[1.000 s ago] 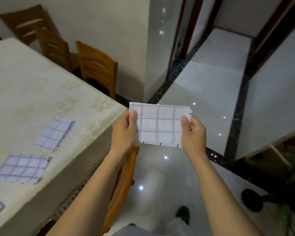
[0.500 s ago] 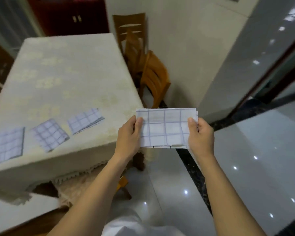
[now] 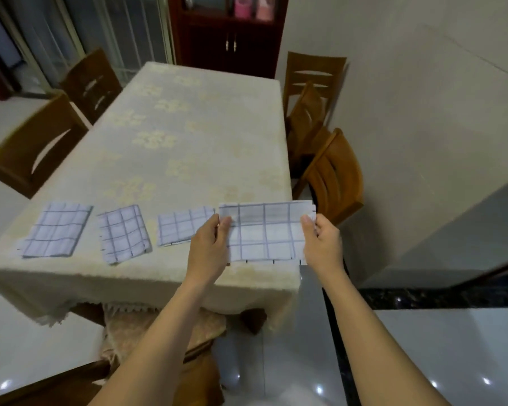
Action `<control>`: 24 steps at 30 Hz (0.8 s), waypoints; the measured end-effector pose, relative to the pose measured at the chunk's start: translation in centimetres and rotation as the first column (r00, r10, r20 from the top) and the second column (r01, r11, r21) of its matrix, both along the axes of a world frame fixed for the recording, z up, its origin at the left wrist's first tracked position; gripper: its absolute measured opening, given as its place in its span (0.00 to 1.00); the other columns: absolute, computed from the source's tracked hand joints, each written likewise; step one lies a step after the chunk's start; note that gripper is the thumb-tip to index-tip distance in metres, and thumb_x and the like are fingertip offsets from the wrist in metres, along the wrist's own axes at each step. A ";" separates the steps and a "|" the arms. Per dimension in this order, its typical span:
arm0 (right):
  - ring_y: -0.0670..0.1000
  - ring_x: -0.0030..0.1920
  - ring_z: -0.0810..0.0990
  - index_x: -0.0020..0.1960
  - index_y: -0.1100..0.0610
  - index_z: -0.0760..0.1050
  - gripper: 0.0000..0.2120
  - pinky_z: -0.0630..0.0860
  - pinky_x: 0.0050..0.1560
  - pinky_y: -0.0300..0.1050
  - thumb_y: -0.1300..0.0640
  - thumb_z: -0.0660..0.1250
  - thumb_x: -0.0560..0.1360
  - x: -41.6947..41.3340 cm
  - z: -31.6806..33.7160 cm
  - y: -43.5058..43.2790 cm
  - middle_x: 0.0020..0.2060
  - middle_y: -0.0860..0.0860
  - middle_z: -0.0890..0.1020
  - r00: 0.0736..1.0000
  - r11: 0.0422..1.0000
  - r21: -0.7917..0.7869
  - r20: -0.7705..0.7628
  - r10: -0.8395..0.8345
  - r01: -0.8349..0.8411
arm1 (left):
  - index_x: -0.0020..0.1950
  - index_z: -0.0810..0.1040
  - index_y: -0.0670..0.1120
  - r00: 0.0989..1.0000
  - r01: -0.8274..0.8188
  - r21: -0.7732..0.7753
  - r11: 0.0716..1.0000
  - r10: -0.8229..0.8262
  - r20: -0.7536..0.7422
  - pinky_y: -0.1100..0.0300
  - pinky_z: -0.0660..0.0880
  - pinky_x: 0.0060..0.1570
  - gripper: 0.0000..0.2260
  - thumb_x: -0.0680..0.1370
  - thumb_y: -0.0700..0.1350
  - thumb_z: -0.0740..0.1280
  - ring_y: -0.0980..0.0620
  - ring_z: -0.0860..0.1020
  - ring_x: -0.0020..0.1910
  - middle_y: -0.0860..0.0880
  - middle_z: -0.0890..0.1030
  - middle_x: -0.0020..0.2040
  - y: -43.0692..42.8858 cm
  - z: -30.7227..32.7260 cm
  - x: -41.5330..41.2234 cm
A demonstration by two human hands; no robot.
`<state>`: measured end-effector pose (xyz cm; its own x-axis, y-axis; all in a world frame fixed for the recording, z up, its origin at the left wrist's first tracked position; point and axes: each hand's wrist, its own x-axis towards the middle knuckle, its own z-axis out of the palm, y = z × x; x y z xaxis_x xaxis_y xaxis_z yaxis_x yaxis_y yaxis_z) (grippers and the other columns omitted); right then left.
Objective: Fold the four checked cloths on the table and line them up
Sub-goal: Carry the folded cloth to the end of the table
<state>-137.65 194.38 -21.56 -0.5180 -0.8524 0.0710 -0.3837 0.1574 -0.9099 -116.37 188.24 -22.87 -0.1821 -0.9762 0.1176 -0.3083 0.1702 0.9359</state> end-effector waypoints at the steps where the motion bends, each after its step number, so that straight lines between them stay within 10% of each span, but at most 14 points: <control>1: 0.55 0.31 0.68 0.39 0.63 0.67 0.20 0.65 0.33 0.44 0.51 0.61 0.84 0.1 0.0 -1.0 0.33 0.63 0.71 1.000 1.000 -0.003 -0.004 0.017 -0.017 | 0.36 0.65 0.50 1.000 -0.022 0.010 1.000 0.022 -0.004 0.52 0.65 0.32 0.19 0.87 0.51 0.57 0.54 0.64 0.24 0.55 0.65 0.25 -0.6 0.0 0.1; 12: 0.48 0.30 0.64 0.36 0.57 0.63 0.19 0.62 0.32 0.43 0.53 0.61 0.84 -4.6 -7.5 -11.2 0.29 0.50 0.65 0.957 0.926 0.259 -0.026 0.289 -0.273 | 0.38 0.65 0.46 0.959 -0.259 0.219 0.941 0.224 0.172 0.61 0.60 0.30 0.18 0.85 0.52 0.62 0.55 0.64 0.29 0.50 0.66 0.31 -5.4 -8.1 -3.0; 17: 0.48 0.31 0.65 0.36 0.55 0.63 0.18 0.63 0.32 0.43 0.53 0.61 0.84 -8.0 -12.3 -13.9 0.30 0.49 0.67 0.882 0.811 0.437 -0.079 0.465 -0.389 | 0.54 0.79 0.44 0.926 -0.341 0.428 0.837 0.222 0.304 0.55 0.76 0.43 0.12 0.82 0.53 0.67 0.50 0.80 0.45 0.48 0.82 0.47 -5.8 -12.8 -5.7; 24: 0.48 0.34 0.71 0.44 0.57 0.70 0.13 0.64 0.30 0.40 0.52 0.60 0.84 -10.0 -16.6 -17.3 0.35 0.50 0.74 0.792 0.702 0.548 -0.112 0.600 -0.455 | 0.42 0.72 0.44 0.846 -0.505 0.507 0.698 0.284 0.451 0.58 0.67 0.33 0.14 0.82 0.51 0.68 0.50 0.74 0.36 0.48 0.77 0.37 -5.2 -15.3 -8.9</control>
